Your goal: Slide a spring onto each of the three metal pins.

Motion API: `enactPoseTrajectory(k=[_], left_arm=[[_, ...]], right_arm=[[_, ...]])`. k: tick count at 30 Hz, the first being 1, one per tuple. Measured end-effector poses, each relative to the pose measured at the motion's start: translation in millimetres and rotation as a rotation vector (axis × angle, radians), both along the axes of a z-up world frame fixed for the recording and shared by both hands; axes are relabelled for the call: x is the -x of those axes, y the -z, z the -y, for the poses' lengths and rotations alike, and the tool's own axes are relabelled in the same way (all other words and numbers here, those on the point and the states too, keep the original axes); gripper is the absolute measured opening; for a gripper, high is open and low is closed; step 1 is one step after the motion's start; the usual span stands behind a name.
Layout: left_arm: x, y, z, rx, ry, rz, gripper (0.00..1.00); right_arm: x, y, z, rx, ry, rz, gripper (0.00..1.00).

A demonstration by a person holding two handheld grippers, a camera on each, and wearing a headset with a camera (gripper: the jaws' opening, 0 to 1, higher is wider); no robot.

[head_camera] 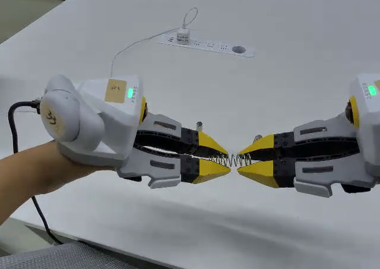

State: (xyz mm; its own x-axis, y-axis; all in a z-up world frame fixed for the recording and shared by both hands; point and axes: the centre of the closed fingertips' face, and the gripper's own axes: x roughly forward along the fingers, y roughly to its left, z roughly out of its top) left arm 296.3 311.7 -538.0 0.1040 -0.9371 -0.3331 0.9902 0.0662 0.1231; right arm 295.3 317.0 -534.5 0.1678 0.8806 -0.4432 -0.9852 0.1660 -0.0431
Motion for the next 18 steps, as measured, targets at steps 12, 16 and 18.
enactPoseTrajectory(k=[12,16,18], left_arm=[[-2.8,2.4,-0.1,-0.027,-0.008,0.023,0.1],[-3.0,3.7,-0.9,-0.02,-0.023,0.009,0.1],[-2.4,4.3,-1.4,-0.021,-0.026,0.01,0.1]], right_arm=[[0.0,-12.2,-6.5,-0.069,0.027,-0.036,0.11],[-0.2,-16.9,-11.7,-0.102,0.032,-0.06,0.11],[0.2,-18.0,-13.7,-0.106,0.029,-0.064,0.11]])
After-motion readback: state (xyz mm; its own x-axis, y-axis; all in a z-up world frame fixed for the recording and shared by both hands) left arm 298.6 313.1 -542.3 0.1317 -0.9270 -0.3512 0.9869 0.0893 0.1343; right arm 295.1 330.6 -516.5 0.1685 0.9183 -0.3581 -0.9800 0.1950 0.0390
